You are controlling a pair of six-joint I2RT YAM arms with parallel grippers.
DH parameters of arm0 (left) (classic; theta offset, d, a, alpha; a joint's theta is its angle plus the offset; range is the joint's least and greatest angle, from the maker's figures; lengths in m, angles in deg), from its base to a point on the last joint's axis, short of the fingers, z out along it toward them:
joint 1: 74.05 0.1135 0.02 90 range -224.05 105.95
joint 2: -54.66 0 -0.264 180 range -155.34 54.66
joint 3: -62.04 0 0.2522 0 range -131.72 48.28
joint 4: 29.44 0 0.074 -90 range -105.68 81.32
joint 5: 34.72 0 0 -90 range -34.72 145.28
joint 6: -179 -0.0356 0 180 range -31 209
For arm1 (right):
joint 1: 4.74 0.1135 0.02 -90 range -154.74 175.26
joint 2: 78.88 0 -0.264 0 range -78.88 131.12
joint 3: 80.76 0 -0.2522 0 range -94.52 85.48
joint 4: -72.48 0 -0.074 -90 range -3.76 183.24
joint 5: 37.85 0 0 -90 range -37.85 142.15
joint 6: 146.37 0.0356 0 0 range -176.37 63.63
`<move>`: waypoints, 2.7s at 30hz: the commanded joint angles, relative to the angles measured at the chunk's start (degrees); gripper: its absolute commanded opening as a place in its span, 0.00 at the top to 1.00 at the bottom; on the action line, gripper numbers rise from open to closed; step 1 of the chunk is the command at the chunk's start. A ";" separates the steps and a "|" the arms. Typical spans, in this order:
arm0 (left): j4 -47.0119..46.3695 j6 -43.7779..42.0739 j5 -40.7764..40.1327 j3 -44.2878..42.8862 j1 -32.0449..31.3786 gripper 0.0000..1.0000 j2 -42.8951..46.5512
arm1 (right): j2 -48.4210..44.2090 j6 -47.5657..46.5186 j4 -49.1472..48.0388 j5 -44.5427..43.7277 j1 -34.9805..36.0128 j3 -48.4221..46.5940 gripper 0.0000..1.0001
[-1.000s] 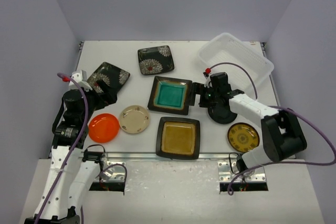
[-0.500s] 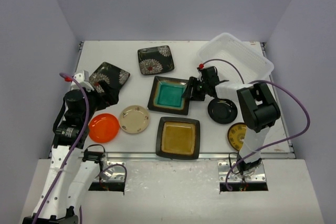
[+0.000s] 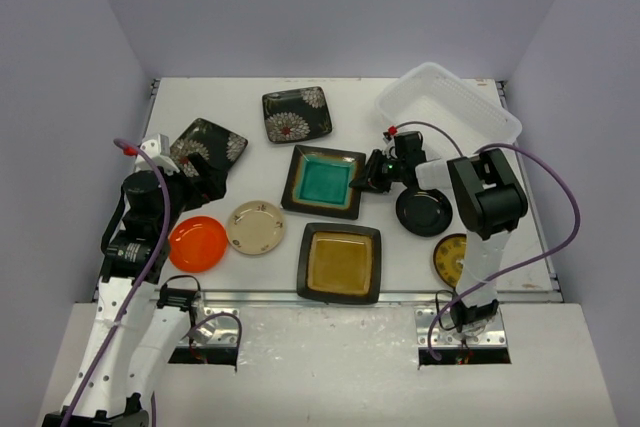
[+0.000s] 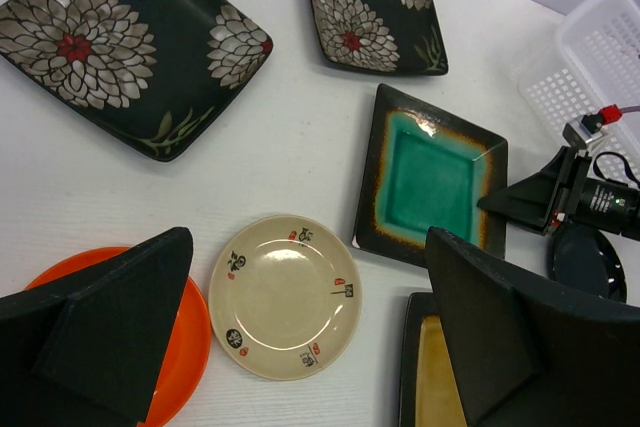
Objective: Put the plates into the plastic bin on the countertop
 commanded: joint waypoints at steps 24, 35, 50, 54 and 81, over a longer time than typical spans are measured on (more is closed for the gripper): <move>-2.78 -0.28 1.31 0.25 -1.04 0.00 -0.02 | -24.81 19.52 -5.19 14.01 -7.48 0.26 1.00; -2.88 -0.34 1.54 0.25 -1.90 0.00 -0.02 | -21.87 13.41 17.46 1.52 -22.62 -17.74 1.00; -2.99 -0.34 1.68 0.42 -3.23 0.00 0.68 | -7.08 4.75 43.54 -20.46 -24.51 -51.85 1.00; -3.04 -0.38 1.73 0.42 -3.64 0.00 0.77 | -4.08 4.37 47.25 -22.45 -24.86 -57.58 1.00; -3.25 -0.39 1.82 0.51 -4.78 0.00 2.35 | -2.25 2.15 47.60 -30.62 -21.06 -51.72 0.98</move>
